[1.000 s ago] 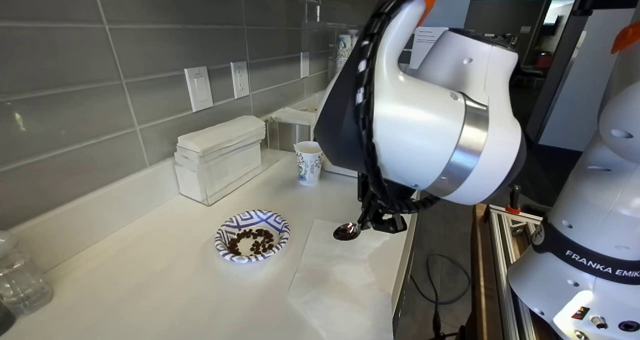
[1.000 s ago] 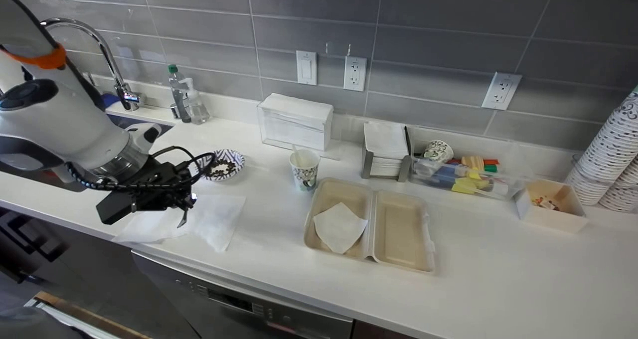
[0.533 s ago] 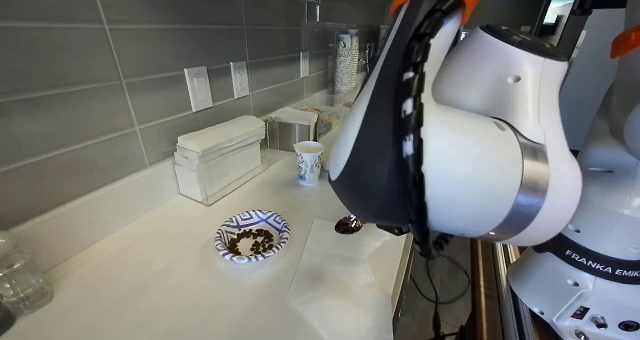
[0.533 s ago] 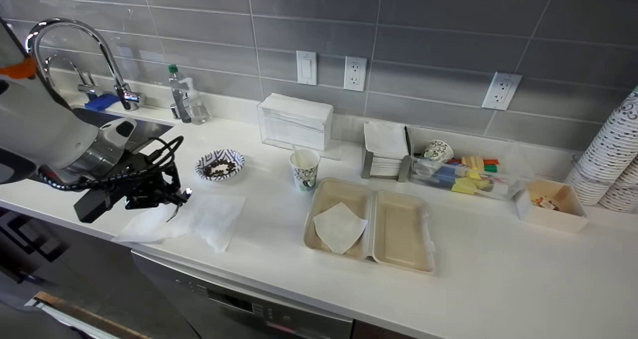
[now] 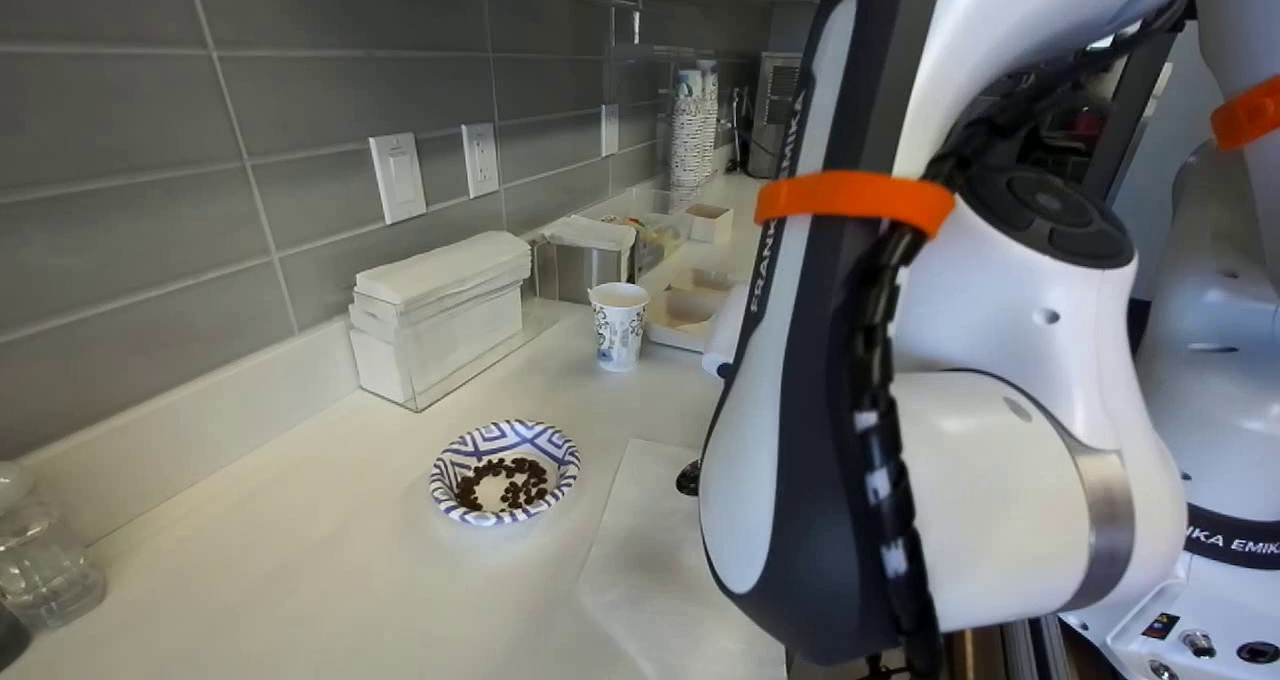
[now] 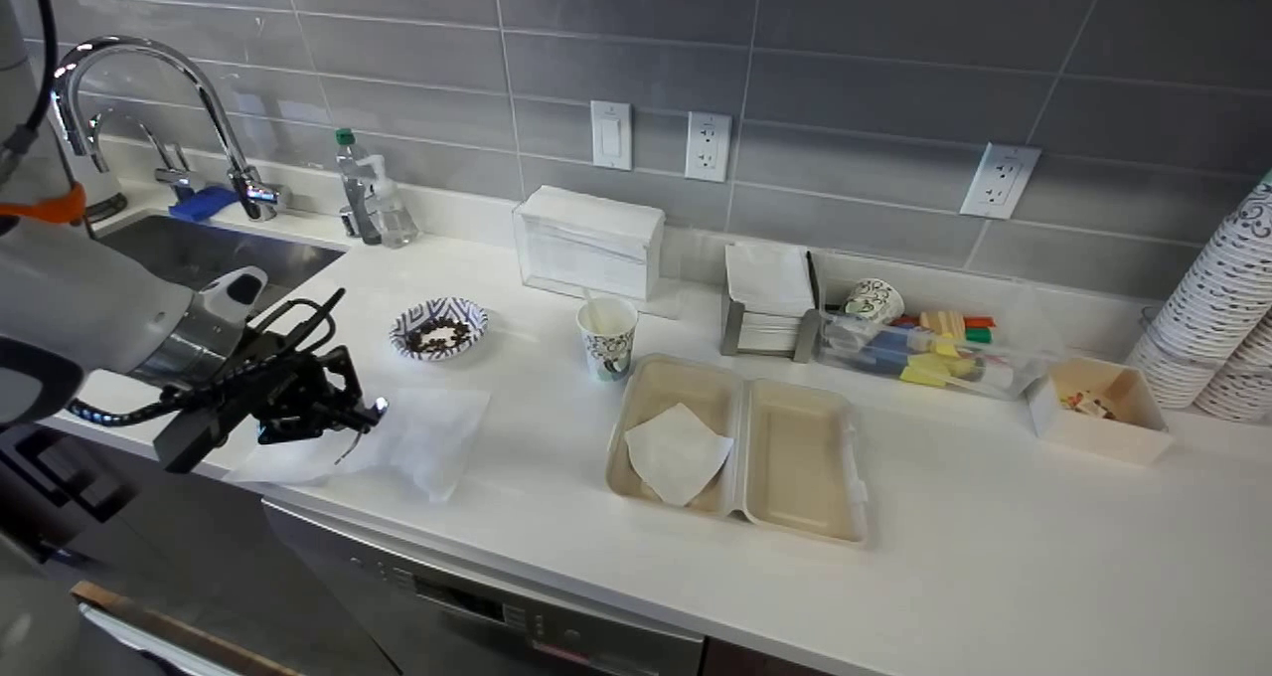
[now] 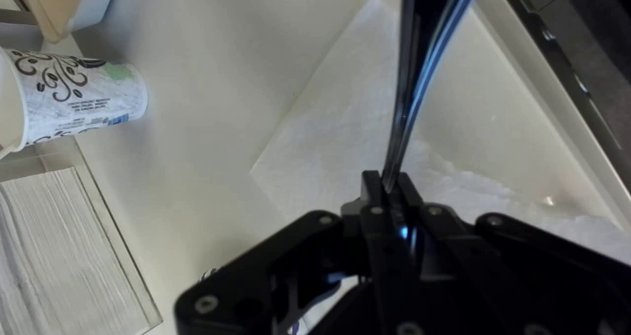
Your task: Use the spoon to transfer some contents from the plate into the cup
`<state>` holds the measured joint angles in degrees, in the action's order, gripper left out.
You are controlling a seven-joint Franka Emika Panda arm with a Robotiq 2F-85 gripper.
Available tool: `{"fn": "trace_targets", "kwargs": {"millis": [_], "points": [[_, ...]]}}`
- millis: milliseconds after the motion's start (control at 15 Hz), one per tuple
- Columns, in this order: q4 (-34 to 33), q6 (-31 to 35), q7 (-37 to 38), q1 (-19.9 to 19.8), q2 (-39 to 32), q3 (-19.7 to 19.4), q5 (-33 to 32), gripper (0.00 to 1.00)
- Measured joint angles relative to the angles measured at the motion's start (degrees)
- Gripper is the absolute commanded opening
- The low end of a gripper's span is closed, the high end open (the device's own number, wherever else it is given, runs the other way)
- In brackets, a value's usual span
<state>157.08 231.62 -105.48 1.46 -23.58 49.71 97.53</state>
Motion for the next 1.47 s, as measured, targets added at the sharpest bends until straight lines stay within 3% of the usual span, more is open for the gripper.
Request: {"fn": "trace_targets", "kwargs": {"millis": [267,600,933,1467], "points": [[-1.7,0.0,4.2,13.0,-3.5,-13.2,-4.1,0.02],[-4.2,-0.7,8.2,22.3,-6.6,-22.3,-7.7,0.02],[-4.8,-0.7,10.5,26.3,-7.6,-26.6,-8.9,0.02],[-4.8,5.4,11.0,29.8,-8.2,-28.4,-7.2,0.02]]}}
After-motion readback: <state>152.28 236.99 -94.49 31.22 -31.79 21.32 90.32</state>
